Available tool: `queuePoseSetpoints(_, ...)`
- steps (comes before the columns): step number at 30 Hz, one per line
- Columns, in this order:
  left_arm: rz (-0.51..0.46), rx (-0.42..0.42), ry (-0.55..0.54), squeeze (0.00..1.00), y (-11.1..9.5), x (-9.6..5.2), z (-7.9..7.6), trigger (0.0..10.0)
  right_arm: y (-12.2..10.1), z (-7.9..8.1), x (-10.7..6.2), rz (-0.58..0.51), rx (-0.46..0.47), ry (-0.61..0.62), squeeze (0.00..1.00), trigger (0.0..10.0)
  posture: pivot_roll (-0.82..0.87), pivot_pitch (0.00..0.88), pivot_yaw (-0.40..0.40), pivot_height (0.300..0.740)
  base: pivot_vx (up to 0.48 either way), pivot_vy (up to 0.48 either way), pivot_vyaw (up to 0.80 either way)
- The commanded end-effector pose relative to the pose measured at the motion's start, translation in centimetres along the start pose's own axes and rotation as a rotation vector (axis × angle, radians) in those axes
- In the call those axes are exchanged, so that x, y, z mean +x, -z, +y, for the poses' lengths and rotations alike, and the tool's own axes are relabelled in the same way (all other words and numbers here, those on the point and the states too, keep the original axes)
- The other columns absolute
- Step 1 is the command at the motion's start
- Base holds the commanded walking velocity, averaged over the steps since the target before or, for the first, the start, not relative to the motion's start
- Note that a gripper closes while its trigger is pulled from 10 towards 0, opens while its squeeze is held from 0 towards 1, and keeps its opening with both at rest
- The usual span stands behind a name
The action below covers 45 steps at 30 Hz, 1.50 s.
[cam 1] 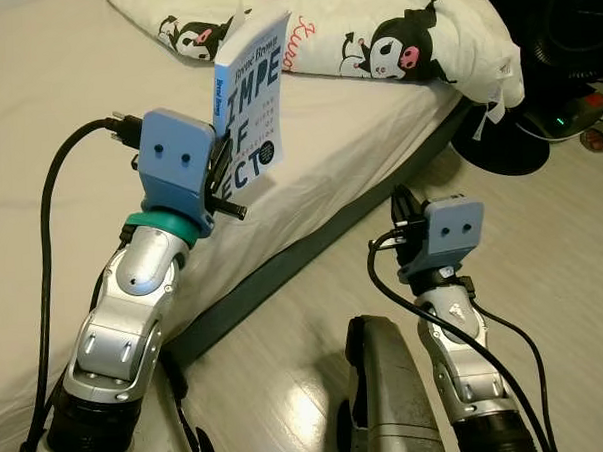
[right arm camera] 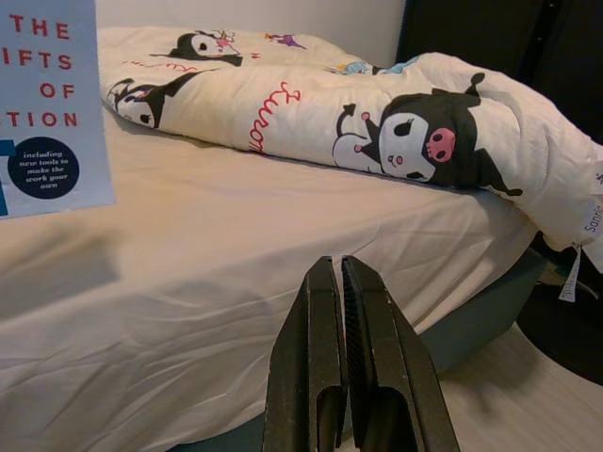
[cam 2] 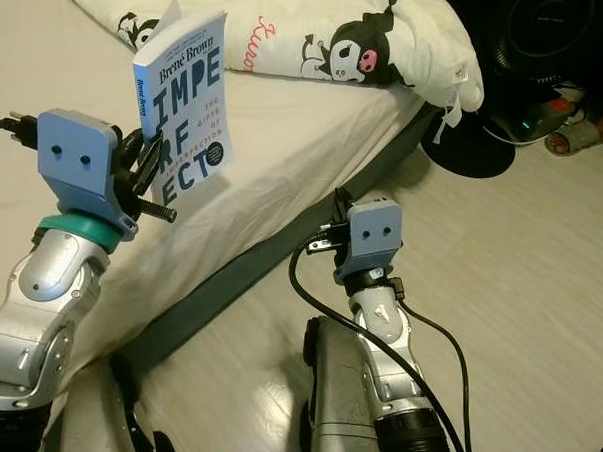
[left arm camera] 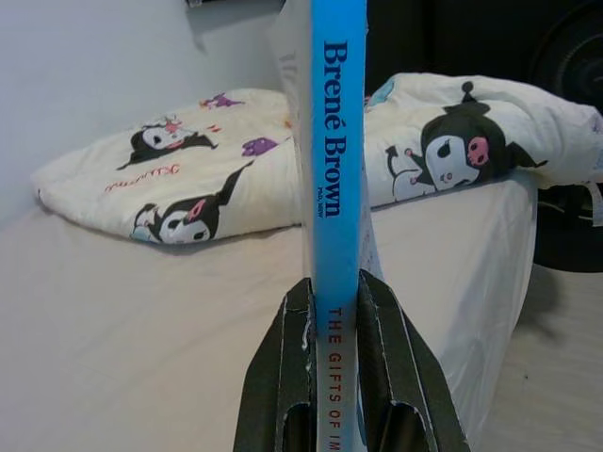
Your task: Clean up the room
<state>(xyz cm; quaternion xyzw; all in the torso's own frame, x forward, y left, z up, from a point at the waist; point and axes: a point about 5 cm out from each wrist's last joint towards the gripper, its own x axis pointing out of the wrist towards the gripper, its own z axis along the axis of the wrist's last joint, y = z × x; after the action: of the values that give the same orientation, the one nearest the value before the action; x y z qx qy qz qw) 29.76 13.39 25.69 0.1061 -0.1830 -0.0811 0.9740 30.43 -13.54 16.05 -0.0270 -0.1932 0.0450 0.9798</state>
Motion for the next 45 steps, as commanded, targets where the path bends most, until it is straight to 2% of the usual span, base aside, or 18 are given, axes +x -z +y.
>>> queuePoseSetpoints(1, -0.026, -0.005, -0.004, 0.0, -0.53, -0.29, -0.12, 10.0, 0.22, -0.32, -0.29, 0.017, -0.003, 0.01, 0.0, 10.0, -0.06, 0.129, 0.011, 0.472, 0.0, 0.0, 0.0)
queuePoseSetpoints(45, 0.009, -0.01, -0.007, 0.0, 0.32, -0.19, -0.91, 10.0, 0.43, -0.6, -0.74, 0.043, -0.014, 0.025, 0.0, 10.0, -0.08, 0.144, 0.012, 0.606, 0.0, 0.0, 0.0)
